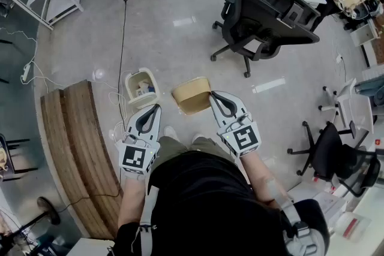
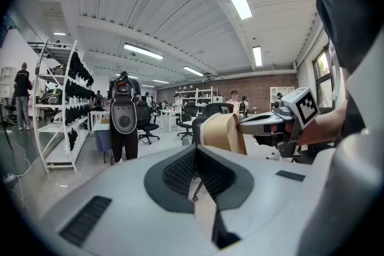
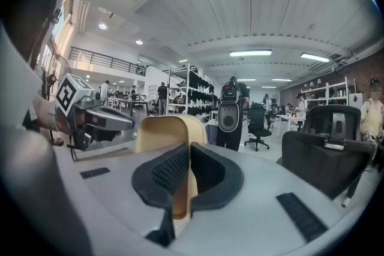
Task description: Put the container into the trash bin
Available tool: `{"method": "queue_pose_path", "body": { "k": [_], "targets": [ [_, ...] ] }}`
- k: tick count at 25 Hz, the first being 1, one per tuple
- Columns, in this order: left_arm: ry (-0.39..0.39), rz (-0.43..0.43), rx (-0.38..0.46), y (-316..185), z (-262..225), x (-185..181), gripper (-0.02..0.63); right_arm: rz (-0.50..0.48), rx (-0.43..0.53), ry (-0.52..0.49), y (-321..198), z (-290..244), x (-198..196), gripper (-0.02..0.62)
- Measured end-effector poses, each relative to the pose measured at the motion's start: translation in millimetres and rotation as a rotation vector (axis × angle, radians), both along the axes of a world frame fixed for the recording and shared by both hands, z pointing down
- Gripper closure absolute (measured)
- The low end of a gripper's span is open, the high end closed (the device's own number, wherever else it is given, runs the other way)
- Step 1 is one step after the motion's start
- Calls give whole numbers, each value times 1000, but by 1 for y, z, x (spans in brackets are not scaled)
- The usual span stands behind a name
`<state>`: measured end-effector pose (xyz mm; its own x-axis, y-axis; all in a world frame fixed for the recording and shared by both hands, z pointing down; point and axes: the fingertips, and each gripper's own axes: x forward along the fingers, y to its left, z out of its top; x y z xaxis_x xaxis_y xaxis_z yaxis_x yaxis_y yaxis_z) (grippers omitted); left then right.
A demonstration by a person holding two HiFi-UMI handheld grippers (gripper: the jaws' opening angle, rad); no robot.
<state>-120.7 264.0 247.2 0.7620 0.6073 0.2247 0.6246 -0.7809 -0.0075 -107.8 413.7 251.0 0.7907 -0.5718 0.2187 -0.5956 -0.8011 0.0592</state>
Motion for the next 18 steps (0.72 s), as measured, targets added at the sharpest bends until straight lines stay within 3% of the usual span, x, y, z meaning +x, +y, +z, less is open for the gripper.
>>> {"method": "queue_pose_path", "body": {
  "k": [5,9,13,18],
  "targets": [
    [6,22,4,0,-4,8,597,-2,-12,-6,-5,0,6,572],
    [11,41,-24,-15,0,14,597,20,-44,-71,-22,0,11,572],
    [-11,41,-31,-35,8,21,597,-2,-23,-41,-42,7,19,572],
    [-34,48,-55,-63,18,33,597,18,-44,-73,-67,9,33,572]
  ]
}}
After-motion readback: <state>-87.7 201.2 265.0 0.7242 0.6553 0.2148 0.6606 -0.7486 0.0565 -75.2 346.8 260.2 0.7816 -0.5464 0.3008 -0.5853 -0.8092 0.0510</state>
